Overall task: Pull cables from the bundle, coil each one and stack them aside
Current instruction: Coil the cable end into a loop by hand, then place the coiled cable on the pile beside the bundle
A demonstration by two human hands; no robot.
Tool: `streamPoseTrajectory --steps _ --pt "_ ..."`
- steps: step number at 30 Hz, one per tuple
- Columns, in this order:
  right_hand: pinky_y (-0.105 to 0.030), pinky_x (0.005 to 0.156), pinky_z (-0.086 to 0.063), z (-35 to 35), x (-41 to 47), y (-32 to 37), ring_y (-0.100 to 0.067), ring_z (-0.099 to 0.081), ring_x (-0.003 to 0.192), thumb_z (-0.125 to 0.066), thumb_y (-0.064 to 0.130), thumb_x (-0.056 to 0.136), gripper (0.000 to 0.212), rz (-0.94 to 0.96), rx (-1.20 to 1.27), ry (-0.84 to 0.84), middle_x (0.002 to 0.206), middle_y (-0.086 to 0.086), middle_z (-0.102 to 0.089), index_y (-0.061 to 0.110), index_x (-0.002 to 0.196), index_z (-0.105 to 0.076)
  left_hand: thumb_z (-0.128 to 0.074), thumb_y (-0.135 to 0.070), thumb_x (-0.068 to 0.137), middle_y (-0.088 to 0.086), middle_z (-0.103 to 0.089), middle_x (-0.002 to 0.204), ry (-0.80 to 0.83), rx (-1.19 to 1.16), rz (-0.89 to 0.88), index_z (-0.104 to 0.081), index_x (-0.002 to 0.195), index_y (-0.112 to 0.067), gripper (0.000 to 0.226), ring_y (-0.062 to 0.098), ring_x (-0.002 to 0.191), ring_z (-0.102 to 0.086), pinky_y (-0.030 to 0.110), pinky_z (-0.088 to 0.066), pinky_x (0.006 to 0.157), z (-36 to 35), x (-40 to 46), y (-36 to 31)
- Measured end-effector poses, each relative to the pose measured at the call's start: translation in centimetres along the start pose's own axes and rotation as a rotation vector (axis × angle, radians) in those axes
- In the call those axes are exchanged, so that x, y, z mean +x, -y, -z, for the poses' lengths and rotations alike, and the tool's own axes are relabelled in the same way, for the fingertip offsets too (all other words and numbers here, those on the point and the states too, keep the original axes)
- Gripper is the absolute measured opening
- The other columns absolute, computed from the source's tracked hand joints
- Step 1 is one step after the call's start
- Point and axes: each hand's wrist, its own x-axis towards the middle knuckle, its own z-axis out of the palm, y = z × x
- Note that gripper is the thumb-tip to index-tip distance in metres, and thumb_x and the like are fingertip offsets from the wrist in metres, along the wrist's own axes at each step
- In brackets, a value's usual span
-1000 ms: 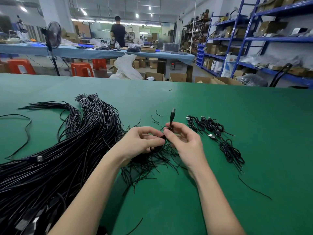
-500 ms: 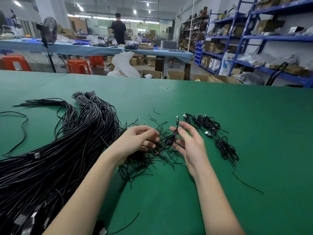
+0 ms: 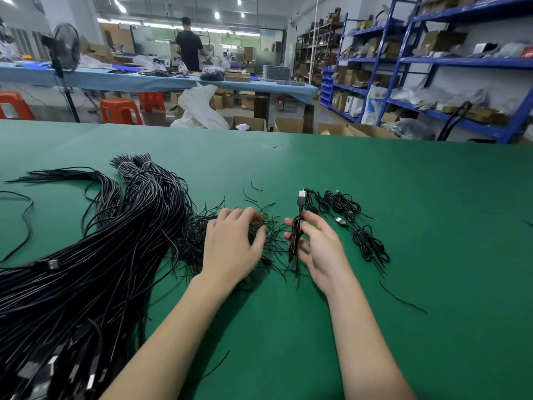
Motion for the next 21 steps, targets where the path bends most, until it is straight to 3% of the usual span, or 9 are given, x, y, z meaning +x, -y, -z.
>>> streamPoseTrajectory --steps 4,7,9,11,13,17,21 --pt "-0.031 0.074 -0.055 0.5 -0.1 0.3 -0.019 -0.069 0.081 -0.047 0.013 0.107 0.016 -0.053 -0.056 -0.001 0.095 0.003 -0.08 0.021 0.118 -0.056 -0.058 -0.046 0.093 -0.007 -0.064 0.123 0.064 0.145 0.008 -0.063 0.121 -0.029 0.032 0.02 0.125 -0.049 0.043 -0.028 0.108 -1.5 -0.9 1.6" --pt "-0.032 0.081 -0.056 1.0 -0.1 0.2 -0.016 -0.071 0.085 -0.062 0.013 0.099 0.026 -0.05 -0.116 0.011 0.109 -0.001 -0.077 0.02 0.123 -0.057 -0.061 -0.047 0.091 -0.006 -0.065 0.127 0.1 0.177 0.029 -0.061 0.124 -0.029 0.038 0.021 0.125 -0.052 0.044 -0.026 0.112 -2.1 -1.3 2.4" --pt "-0.034 0.089 -0.053 1.5 0.1 0.3 -0.015 -0.069 0.097 -0.065 0.008 0.095 0.034 0.004 -0.221 -0.008 0.116 0.001 -0.074 0.022 0.125 -0.057 -0.06 -0.048 0.091 -0.007 -0.065 0.125 0.093 0.188 0.034 -0.063 0.12 -0.028 0.035 0.02 0.124 -0.054 0.043 -0.025 0.112 -2.3 -1.3 2.6" --pt "-0.031 0.088 -0.05 2.2 0.4 0.6 -0.008 -0.065 0.104 -0.063 0.007 0.094 0.035 0.104 -0.424 -0.082 0.117 0.007 -0.071 0.03 0.12 -0.059 -0.06 -0.048 0.092 -0.008 -0.065 0.125 0.09 0.19 0.033 -0.064 0.118 -0.029 0.033 0.019 0.123 -0.054 0.042 -0.024 0.112 -2.4 -1.2 2.7" --pt "-0.024 0.077 -0.048 3.0 0.9 0.9 0.001 -0.063 0.096 -0.063 0.007 0.093 0.035 0.228 -0.62 -0.198 0.115 0.013 -0.068 0.035 0.113 -0.06 -0.061 -0.048 0.091 -0.008 -0.065 0.125 0.086 0.19 0.032 -0.065 0.116 -0.028 0.032 0.019 0.123 -0.054 0.041 -0.023 0.111 -2.4 -1.2 2.7" --pt "-0.023 0.086 -0.04 4.4 2.9 0.9 -0.019 -0.061 0.111 -0.056 0.002 0.093 0.041 0.332 -0.83 -0.405 0.121 0.002 -0.068 0.026 0.126 -0.062 -0.06 -0.048 0.092 -0.008 -0.064 0.126 0.092 0.188 0.041 -0.065 0.117 -0.029 0.032 0.019 0.124 -0.053 0.042 -0.022 0.113 -2.5 -1.2 2.8" --pt "-0.032 0.089 -0.046 4.9 4.2 1.1 -0.02 -0.05 0.115 -0.054 0.004 0.093 0.047 0.372 -0.972 -0.509 0.123 -0.002 -0.066 0.026 0.135 -0.058 -0.059 -0.049 0.092 -0.007 -0.064 0.127 0.096 0.192 0.046 -0.064 0.118 -0.029 0.033 0.019 0.125 -0.053 0.042 -0.023 0.113 -2.7 -1.2 2.9"
